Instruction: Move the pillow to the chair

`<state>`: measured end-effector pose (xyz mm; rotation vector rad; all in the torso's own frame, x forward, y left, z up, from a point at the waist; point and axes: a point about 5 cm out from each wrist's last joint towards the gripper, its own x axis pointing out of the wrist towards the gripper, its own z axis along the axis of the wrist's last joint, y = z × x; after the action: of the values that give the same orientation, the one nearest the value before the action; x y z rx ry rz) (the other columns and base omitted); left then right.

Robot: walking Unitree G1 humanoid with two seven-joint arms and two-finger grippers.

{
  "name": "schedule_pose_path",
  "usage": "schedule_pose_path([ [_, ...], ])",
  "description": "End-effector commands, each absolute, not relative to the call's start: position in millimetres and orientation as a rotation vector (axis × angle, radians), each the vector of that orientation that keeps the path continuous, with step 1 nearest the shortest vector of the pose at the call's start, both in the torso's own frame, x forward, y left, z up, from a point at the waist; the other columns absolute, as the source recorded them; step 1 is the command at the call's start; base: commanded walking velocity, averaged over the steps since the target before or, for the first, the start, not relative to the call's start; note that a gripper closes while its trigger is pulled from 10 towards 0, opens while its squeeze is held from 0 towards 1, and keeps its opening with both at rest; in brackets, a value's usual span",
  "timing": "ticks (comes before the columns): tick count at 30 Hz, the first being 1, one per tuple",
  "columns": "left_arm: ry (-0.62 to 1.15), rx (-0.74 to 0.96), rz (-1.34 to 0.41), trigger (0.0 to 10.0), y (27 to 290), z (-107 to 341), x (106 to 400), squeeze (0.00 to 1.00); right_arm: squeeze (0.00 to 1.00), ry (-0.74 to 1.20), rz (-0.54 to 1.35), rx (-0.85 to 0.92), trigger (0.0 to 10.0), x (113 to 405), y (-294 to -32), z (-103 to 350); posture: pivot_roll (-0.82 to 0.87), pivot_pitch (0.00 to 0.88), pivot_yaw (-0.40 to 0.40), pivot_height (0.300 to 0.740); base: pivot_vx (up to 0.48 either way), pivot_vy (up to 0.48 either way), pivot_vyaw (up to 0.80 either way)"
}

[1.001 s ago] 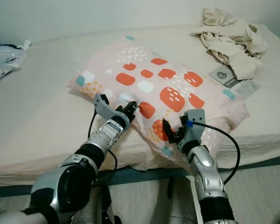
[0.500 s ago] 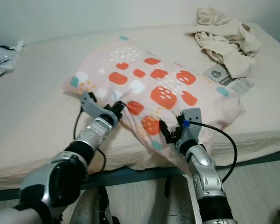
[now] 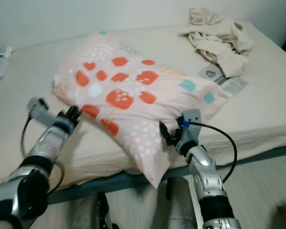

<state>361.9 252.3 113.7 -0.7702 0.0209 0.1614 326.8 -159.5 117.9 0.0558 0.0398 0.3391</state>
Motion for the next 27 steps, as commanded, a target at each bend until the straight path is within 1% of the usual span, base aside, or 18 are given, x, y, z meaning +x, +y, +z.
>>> schedule_pose_path([
  [1, 0.004, -0.714, 0.243, 0.0, 284.7, 111.1, 346.9, 0.0, 0.0, 0.063, 0.347, 0.053, 10.0, 326.6, -156.7, 111.9, -0.05, 0.21, 0.036, 0.592, 0.0, 0.0, 0.0],
  [3, 0.055, -0.665, 0.21, 0.0, 288.2, 97.6, 333.9, 0.0, 0.0, 0.065, 0.354, 0.052, 10.0, 327.5, -155.4, 111.4, -0.04, 0.207, 0.032, 0.592, 0.0, 0.0, 0.0],
  [7, 0.074, -0.636, 0.166, 0.0, 286.5, 91.5, 324.7, 0.0, 0.0, 0.064, 0.357, 0.053, 10.0, 328.0, -154.6, 111.2, -0.04, 0.205, 0.033, 0.592, 0.0, 0.0, 0.0],
  [10, 0.054, -0.657, 0.125, 0.0, 283.8, 93.4, 316.4, 0.0, 0.0, 0.056, 0.352, 0.054, 10.0, 329.2, -155.5, 112.3, -0.04, 0.202, 0.038, 0.592, 0.0, 0.0, 0.0],
  [13, -0.03, -0.727, -0.014, 0.0, 269.8, 109.3, 305.2, 0.0, 0.0, 0.043, 0.337, 0.058, 10.0, 330.9, -159.3, 114.3, -0.04, 0.2, 0.041, 0.592, 0.0, 0.0, 0.0],
  [14, -0.03, -0.727, -0.014, 0.0, 269.8, 109.3, 305.2, 0.0, 0.0, 0.043, 0.337, 0.058, 10.0, 330.9, -159.3, 114.3, -0.04, 0.2, 0.041, 0.592, 0.0, 0.0, 0.0],
  [15, -0.064, -0.767, -0.113, 0.0, 259.6, 119.6, 301.5, 0.0, 0.0, 0.041, 0.333, 0.059, 10.0, 331.2, -160.5, 114.5, -0.03, 0.199, 0.041, 0.592, 0.0, 0.0, 0.0],
  [16, -0.094, -0.799, -0.293, 0.0, 239.8, 136.9, 292.5, 0.0, 0.0, 0.038, 0.33, 0.059, 10.0, 331.7, -162.0, 114.6, -0.03, 0.199, 0.041, 0.592, 0.0, 0.0, 0.0],
  [17, -0.094, -0.799, -0.293, 0.0, 239.8, 136.9, 292.5, 0.0, 0.0, 0.038, 0.33, 0.059, 10.0, 331.7, -162.0, 114.6, -0.03, 0.199, 0.041, 0.592, 0.0, 0.0, 0.0],
  [20, -0.073, -0.799, -0.519, 0.0, 213.4, 153.7, 275.3, 0.0, 0.0, 0.035, 0.329, 0.059, 10.0, 331.9, -162.8, 114.9, -0.03, 0.197, 0.043, 0.592, 0.0, 0.0, 0.0],
  [24, -0.003, -0.788, -0.683, 0.0, 198.0, 159.9, 252.4, 0.0, 0.0, 0.032, 0.329, 0.057, 10.0, 331.9, -163.6, 115.1, -0.03, 0.194, 0.045, 0.592, 0.0, 0.0, 0.0],
  [25, 0.032, -0.78, -0.723, 0.0, 194.8, 159.9, 242.7, 0.0, 0.0, 0.032, 0.329, 0.056, 10.0, 332.0, -163.8, 115.0, -0.03, 0.194, 0.045, 0.592, 0.0, 0.0, 0.0],
  [26, 0.057, -0.775, -0.749, 0.0, 192.6, 159.9, 236.1, 0.0, 0.0, 0.032, 0.33, 0.056, 10.0, 332.1, -163.9, 114.8, -0.03, 0.194, 0.045, 0.592, 0.0, 0.0, 0.0],
  [27, 0.057, -0.775, -0.749, 0.0, 192.6, 159.9, 236.1, 0.0, 0.0, 0.032, 0.33, 0.056, 10.0, 332.1, -163.9, 114.8, -0.03, 0.194, 0.045, 0.592, 0.0, 0.0, 0.0],
])
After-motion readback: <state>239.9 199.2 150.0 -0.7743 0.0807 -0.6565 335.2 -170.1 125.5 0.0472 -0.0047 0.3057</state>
